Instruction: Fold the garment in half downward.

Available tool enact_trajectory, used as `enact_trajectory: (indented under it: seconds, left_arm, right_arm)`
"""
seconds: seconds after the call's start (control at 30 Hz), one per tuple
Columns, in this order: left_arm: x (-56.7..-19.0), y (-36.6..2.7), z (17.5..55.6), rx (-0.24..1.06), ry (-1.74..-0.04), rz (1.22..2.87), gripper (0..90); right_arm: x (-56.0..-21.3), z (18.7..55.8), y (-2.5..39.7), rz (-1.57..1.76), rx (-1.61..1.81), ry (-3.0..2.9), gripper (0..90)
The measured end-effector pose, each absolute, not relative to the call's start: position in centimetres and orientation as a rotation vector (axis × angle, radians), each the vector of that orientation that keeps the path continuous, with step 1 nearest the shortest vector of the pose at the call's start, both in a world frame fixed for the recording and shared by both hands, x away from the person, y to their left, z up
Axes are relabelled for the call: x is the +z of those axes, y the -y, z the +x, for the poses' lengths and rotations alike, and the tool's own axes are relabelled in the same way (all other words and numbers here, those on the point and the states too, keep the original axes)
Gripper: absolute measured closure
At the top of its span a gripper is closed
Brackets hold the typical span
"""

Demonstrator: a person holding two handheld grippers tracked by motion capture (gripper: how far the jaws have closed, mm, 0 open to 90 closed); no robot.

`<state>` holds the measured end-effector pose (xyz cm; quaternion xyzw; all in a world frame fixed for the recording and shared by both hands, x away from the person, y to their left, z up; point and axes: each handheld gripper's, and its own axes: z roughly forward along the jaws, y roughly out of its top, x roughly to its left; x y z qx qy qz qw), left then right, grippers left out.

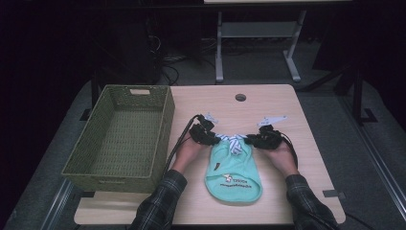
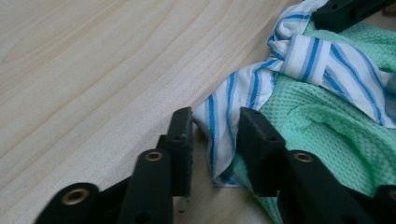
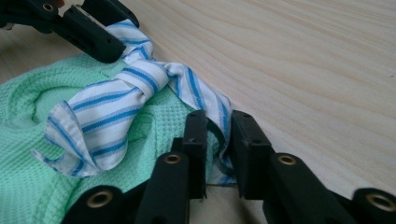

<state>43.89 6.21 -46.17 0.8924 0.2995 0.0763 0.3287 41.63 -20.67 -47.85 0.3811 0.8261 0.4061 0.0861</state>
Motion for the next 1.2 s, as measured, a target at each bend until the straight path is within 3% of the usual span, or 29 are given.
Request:
enact_trajectory:
  seconds: [0.17, 0.27, 0.67, 1.2]
  left_arm:
    - [-46.3, -6.2, 43.9, 0.161, -0.791, 2.312, 81.1]
    - [-46.3, -6.3, 43.9, 0.152, -0.799, 2.310, 84.8]
    - [-44.7, -6.9, 43.5, 0.204, -0.809, 2.256, 85.6]
    - [-40.4, -8.0, 42.7, 0.333, -0.774, 2.147, 85.7]
  right_arm:
    - [-47.8, 41.6, 20.6, 1.141, 1.196, -2.468, 84.2]
    - [-47.7, 41.6, 20.5, 1.138, 1.187, -2.465, 85.9]
    - [-46.6, 41.8, 20.3, 1.114, 1.182, -2.450, 86.5]
    - [-42.3, 41.7, 20.0, 1.014, 1.225, -2.380, 86.6]
